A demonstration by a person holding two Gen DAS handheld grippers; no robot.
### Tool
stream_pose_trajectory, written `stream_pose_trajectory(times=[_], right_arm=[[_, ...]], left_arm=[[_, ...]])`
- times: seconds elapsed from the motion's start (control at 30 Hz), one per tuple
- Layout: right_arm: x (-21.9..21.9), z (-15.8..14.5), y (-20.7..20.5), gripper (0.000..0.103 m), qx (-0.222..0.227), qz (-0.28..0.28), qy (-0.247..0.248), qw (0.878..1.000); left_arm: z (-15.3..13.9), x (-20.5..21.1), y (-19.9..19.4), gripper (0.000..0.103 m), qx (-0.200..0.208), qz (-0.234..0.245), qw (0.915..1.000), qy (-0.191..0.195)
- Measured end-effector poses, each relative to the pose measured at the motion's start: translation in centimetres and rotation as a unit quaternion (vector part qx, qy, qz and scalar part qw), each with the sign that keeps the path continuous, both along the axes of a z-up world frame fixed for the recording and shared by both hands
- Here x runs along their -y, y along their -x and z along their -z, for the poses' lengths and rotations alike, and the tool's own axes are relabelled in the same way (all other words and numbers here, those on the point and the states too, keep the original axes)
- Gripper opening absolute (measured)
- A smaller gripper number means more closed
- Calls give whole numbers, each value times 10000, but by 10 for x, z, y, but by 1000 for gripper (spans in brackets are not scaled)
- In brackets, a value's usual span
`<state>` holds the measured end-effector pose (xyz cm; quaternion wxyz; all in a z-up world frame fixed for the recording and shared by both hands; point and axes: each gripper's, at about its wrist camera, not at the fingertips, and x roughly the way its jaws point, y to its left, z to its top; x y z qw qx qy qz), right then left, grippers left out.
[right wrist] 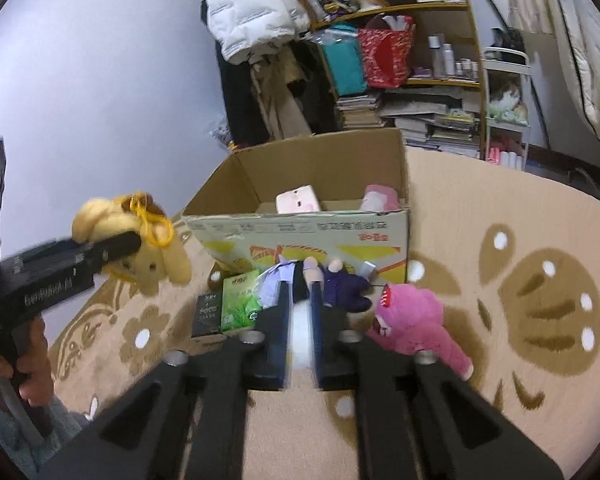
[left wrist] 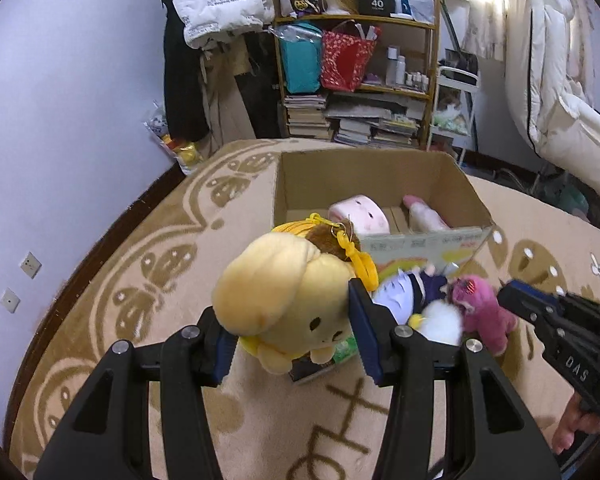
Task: Organize soft objects
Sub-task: 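Lift the white fluffy plush with the right tool while the left tool holds the yellow plush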
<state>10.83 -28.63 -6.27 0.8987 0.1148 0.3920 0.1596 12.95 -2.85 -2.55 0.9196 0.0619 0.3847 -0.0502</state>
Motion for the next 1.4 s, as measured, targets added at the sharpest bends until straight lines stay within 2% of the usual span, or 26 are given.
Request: stream_pose_trajectory(times=[0.17, 0.27, 0.4, 0.47, 0.5, 0.6, 0.7, 0.87, 0.97, 1.1, 1.13, 1.2, 1.27, 1.33, 1.4], right_arm=[[-4, 21, -6, 2, -418, -56, -33, 9991], [-2, 33, -12, 6, -700, -74, -227, 9973], [-5, 48, -16, 16, -962, -130, -223, 9950], [-7, 53, -17, 25, -1059, -167, -266, 9939], [-8, 57, -18, 33, -1122, -190, -314, 9930], [-15, 61, -18, 37, -1206, -270, -214, 9921], [-18, 68, -16, 46, -1383, -316, -123, 9898], [-14, 78, -12, 48, -1789, -103, 16, 9838], [-8, 83, -8, 50, -2002, 8, -111, 9797], [-13, 91, -5, 50, -2203, -50, -1, 9754], [-15, 91, -6, 44, -2207, -63, 92, 9753], [-21, 92, -6, 20, -2164, -41, 381, 9756], [-21, 90, -5, 16, -2108, -49, 335, 9769], [-20, 89, -4, 4, -2029, -16, 254, 9789], [-17, 85, -4, 1, -1933, 5, 177, 9810]], left_arm=[[-1, -8, -5, 49, 31, -113, 9999, 98], [0, -11, -4, 49, 48, -164, 9998, 87], [4, -13, -3, 50, 30, -188, 9997, 125], [6, -12, -4, 50, 24, -181, 9998, 87], [7, -12, -4, 50, 19, -178, 9998, 53], [9, -11, -4, 50, 31, -170, 9999, -4], [10, -11, -4, 50, 25, -185, 9998, 3], [12, -15, -2, 50, 14, -227, 9997, 0], [12, -17, -2, 50, 3, -240, 9997, 49], [11, -20, -2, 50, 9, -280, 9996, 99], [11, -20, -2, 50, 10, -288, 9995, 105], [10, -21, -2, 50, 20, -308, 9994, 131], [10, -23, -1, 50, 29, -317, 9994, 147], [9, -23, -1, 50, 43, -327, 9994, 145], [10, -23, -1, 50, 51, -336, 9993, 145]])
